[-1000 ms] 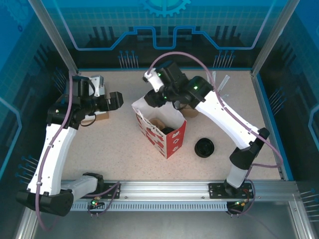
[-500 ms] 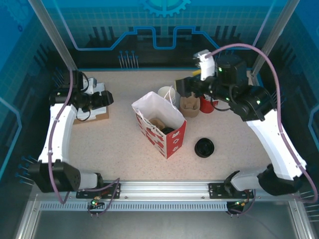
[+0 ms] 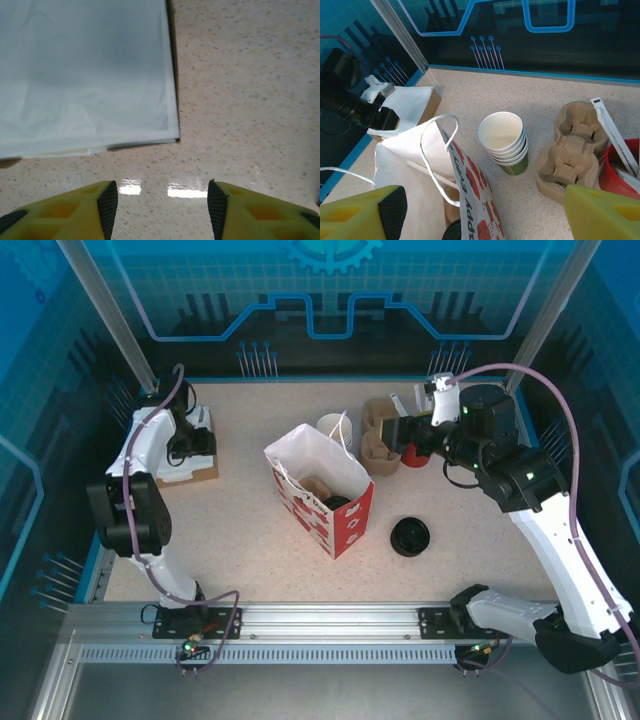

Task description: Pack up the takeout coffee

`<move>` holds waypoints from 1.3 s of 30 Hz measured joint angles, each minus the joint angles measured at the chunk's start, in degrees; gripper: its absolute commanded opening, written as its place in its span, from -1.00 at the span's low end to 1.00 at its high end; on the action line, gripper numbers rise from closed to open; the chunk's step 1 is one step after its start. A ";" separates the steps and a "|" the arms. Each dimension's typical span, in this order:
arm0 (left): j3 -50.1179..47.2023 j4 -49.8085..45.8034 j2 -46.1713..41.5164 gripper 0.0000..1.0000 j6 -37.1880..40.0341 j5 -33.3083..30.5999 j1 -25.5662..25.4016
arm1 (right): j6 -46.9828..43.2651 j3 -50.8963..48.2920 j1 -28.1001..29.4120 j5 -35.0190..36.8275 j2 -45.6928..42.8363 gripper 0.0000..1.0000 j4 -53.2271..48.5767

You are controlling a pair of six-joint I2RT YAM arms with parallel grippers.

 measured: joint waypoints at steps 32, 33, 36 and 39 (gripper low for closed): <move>8.68 -0.31 14.32 -0.29 1.07 0.20 0.52 | 0.44 -3.65 -1.62 1.11 -2.47 0.64 -0.96; 8.44 -0.15 14.32 -0.29 1.03 0.20 0.52 | 0.44 -3.65 -1.62 1.09 -2.47 0.64 -0.98; 7.76 -0.13 14.32 -0.29 1.01 0.20 0.52 | 0.55 -3.65 -1.62 1.09 -2.47 0.64 -1.05; 7.58 -0.09 14.36 -0.27 1.01 0.20 0.52 | 0.83 -3.65 -1.62 1.09 -2.47 0.64 -1.09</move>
